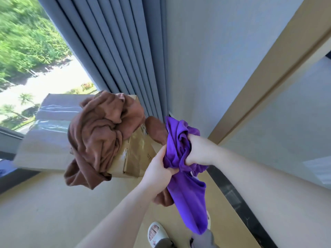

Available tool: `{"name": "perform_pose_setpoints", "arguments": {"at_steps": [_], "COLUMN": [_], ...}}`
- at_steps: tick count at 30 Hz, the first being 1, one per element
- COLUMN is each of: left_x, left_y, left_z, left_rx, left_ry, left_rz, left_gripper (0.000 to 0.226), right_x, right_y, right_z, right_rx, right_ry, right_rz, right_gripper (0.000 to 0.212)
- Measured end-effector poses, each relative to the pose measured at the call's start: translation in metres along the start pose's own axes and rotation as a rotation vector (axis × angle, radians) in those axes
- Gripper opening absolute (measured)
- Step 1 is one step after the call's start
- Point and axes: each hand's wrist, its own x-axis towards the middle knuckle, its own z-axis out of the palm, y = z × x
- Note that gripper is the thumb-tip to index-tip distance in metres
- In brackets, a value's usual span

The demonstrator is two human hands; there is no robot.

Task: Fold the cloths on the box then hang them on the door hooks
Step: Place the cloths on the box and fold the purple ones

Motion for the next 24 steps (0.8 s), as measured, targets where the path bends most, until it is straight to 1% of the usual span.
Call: {"name": "perform_pose_setpoints", "arguments": {"at_steps": [3,7,10,14,17,21,24], "left_x": [-0.011,-0.028,-0.040,-0.059,-0.075,-0.102,-0.115], "left_y": [0.038,0.093,0.126,0.163,0.176,0.178,0.171], "left_z": [-0.025,-0.063,-0.091,-0.130,-0.157,-0.195,-0.224], "left_rx": [0.010,0.026,0.055,0.065,0.103,0.072,0.022], "left_ry": [0.015,0.076,0.084,0.130,0.199,0.265,0.284], "left_rz": [0.051,0.121,0.179,0.279,0.329,0.303,0.261], "left_gripper": [0.071,0.073,0.075,0.071,0.069,0.066,0.065], "right_x": [-0.018,-0.043,-0.062,-0.080,-0.089,-0.099,-0.097], "right_y": [-0.034,-0.083,-0.120,-0.169,-0.206,-0.254,-0.282], "right_z": [-0.030,-0.069,-0.093,-0.114,-0.115,-0.098,-0.083], "right_rx": [0.010,0.024,0.046,0.048,0.045,-0.004,0.000], "right_ry": [0.048,0.129,0.173,0.229,0.246,0.251,0.228], "right_rz": [-0.030,-0.071,-0.104,-0.164,-0.209,-0.246,-0.262], "right_gripper": [0.047,0.053,0.050,0.048,0.047,0.046,0.048]}}
